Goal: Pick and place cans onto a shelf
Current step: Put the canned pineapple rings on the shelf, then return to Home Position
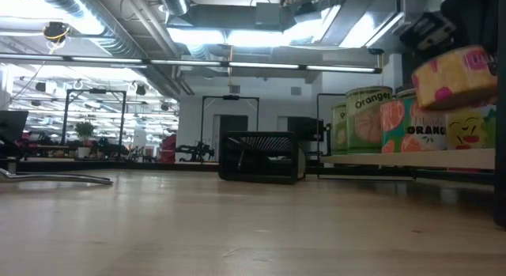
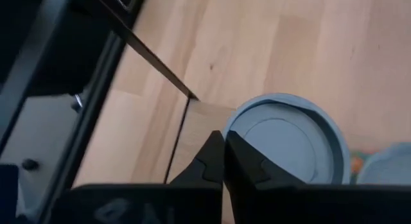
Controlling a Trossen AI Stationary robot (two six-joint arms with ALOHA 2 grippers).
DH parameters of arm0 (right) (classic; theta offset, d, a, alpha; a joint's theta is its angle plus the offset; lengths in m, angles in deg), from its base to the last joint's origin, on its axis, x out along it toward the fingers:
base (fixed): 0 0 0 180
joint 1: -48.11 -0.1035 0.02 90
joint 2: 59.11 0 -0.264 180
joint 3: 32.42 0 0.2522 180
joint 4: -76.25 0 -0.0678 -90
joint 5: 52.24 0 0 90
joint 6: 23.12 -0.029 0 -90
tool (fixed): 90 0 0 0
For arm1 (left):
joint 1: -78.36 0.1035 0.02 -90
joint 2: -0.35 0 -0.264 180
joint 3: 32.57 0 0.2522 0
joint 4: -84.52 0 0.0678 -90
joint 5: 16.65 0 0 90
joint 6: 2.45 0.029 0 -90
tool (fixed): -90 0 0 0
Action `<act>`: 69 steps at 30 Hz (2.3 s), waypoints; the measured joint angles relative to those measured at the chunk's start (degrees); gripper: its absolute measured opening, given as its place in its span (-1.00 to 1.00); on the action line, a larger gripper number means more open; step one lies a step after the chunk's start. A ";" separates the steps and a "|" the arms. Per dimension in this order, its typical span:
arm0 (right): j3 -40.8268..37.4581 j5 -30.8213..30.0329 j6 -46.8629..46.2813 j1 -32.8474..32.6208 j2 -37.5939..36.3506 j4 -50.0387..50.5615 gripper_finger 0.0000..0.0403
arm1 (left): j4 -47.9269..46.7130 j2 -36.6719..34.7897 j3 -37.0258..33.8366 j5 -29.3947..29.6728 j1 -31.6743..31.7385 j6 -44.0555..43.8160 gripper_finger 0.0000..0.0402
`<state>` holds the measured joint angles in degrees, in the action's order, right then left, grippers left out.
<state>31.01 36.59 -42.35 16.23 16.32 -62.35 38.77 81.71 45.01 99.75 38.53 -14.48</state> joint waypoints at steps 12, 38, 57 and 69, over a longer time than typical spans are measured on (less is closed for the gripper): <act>-8.23 1.15 4.47 0.19 -1.32 -10.53 -0.96 | 0.23 0.00 0.02 -0.01 0.00 -0.01 -0.96; -7.97 1.77 2.98 0.17 -1.46 -9.27 -0.76 | 0.59 0.00 0.02 -0.06 0.00 -0.68 -0.96; -7.42 1.80 5.01 0.20 -1.46 -9.87 -0.68 | 5.20 -0.02 0.02 3.11 0.71 -1.08 -0.96; 9.85 1.77 14.82 0.20 -1.46 6.82 -0.67 | 24.38 -1.29 0.04 7.16 6.34 11.20 -0.96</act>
<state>40.86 38.36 -27.53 16.43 14.86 -55.53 63.15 80.42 45.05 106.91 44.87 -3.27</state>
